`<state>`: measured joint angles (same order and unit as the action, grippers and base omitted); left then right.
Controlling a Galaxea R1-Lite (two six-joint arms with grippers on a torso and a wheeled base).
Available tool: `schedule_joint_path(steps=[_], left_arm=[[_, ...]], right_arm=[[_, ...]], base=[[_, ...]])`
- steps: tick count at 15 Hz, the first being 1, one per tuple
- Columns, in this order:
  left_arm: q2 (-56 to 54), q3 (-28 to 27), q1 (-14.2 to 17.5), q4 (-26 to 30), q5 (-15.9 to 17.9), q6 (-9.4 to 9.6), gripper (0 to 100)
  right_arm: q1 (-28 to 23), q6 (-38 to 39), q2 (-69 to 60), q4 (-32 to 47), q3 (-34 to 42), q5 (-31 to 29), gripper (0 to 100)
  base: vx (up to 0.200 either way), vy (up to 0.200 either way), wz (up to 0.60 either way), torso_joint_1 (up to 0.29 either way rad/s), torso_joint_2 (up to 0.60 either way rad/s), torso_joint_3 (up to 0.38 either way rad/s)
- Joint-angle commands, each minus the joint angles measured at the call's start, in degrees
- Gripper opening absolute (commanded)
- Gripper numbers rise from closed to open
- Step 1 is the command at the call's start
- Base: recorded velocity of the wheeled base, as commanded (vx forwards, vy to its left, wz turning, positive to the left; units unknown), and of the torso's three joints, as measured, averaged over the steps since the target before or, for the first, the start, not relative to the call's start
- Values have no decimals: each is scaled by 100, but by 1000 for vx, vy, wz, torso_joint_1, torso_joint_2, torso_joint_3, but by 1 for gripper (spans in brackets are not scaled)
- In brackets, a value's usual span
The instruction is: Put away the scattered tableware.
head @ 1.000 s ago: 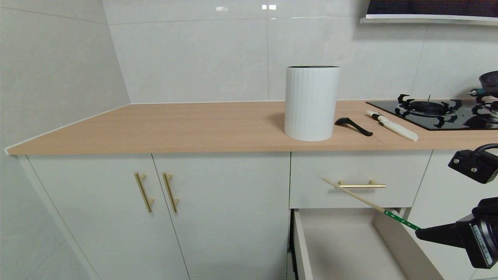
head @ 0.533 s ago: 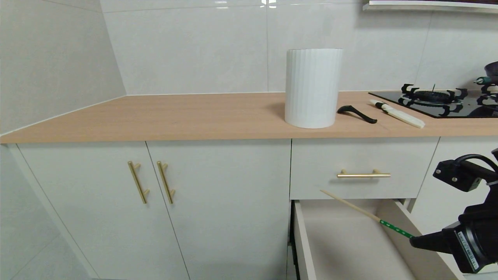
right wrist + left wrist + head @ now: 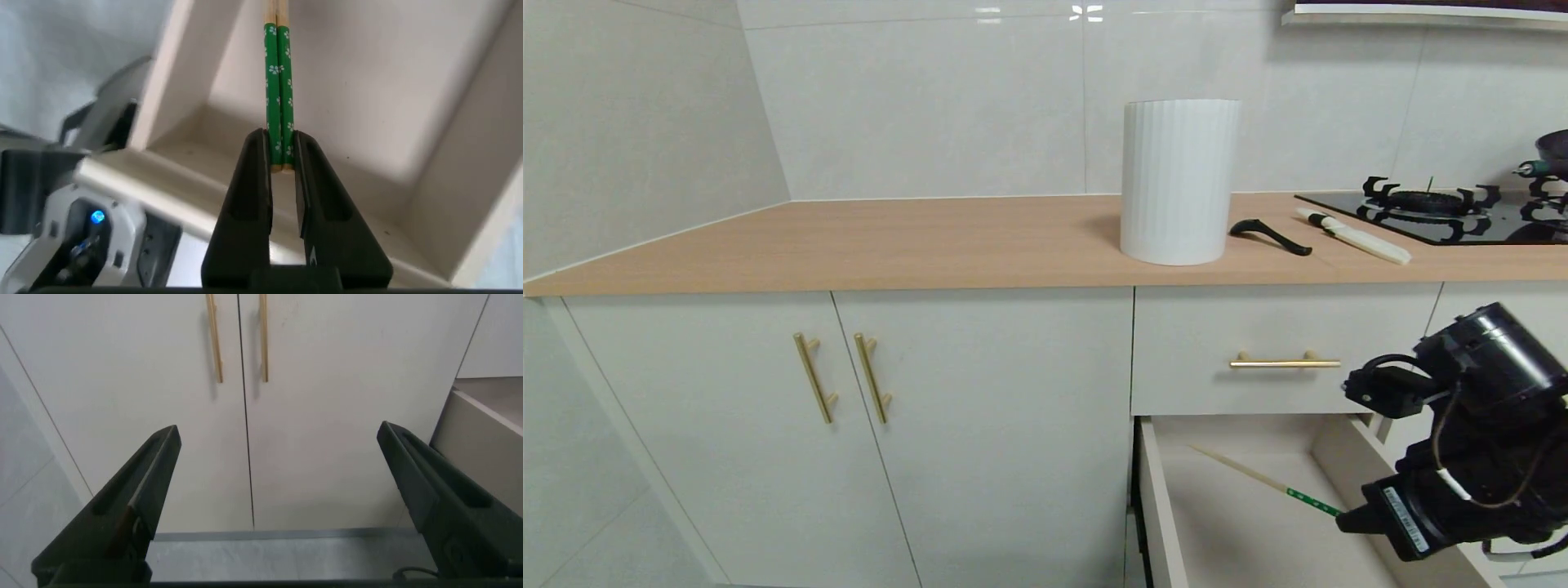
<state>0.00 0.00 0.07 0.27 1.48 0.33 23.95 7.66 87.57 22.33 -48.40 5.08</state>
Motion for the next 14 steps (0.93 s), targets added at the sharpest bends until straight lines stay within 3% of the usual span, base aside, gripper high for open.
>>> schedule_joint_path(steps=[1, 7, 14], left_arm=[[0, 0, -7, 0, 2, 2, 100], [0, 0, 1, 0, 2, 2, 100], [0, 0, 1, 0, 2, 2, 100]], right_arm=[[-31, 184, 1439, -344, -73, -148, 0], [13, 940, 3285, -1750, -205, -526, 0], [646, 1282, 4014, -1803, -320, -1044, 0]], base=[[0, 0, 0, 0, 0, 0], [0, 0, 0, 0, 0, 0], [0, 0, 0, 0, 0, 0]])
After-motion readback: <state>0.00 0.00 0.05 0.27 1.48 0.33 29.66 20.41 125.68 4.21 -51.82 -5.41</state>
